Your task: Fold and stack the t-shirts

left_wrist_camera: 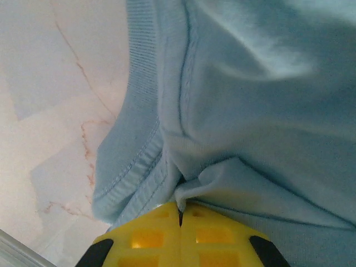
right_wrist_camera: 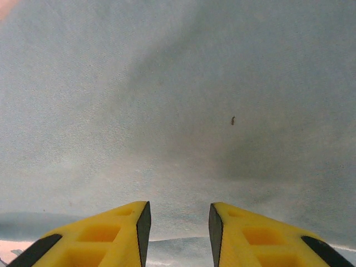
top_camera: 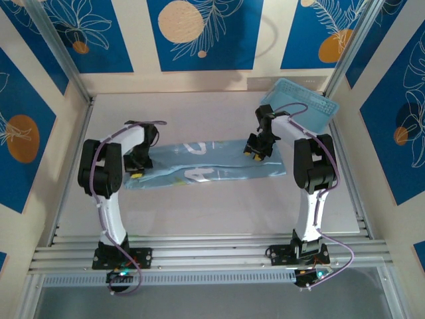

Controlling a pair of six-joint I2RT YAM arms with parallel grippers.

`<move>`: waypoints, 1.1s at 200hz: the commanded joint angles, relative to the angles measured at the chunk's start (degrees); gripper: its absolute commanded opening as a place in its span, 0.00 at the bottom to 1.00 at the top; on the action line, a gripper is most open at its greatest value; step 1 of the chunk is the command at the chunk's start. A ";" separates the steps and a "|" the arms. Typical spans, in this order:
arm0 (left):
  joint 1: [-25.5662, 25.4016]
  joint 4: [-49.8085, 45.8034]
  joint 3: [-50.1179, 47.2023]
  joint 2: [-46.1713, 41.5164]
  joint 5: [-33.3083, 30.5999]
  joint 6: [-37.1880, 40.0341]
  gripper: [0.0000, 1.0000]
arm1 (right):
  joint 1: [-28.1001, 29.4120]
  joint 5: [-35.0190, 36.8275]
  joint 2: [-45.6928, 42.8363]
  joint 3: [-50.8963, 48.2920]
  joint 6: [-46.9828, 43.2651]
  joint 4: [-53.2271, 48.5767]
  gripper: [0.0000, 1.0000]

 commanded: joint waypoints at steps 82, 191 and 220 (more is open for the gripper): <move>-0.03 -3.49 -0.43 -18.84 13.49 -10.38 0.36 | -4.38 2.12 -3.16 1.06 -5.68 -1.99 0.39; 1.58 12.31 3.52 3.95 26.27 -22.99 0.17 | -4.21 12.89 11.92 7.97 -4.01 -18.19 0.32; 4.06 10.82 21.83 16.30 28.86 -19.11 0.19 | 1.30 7.08 3.84 -4.75 4.89 -13.88 0.34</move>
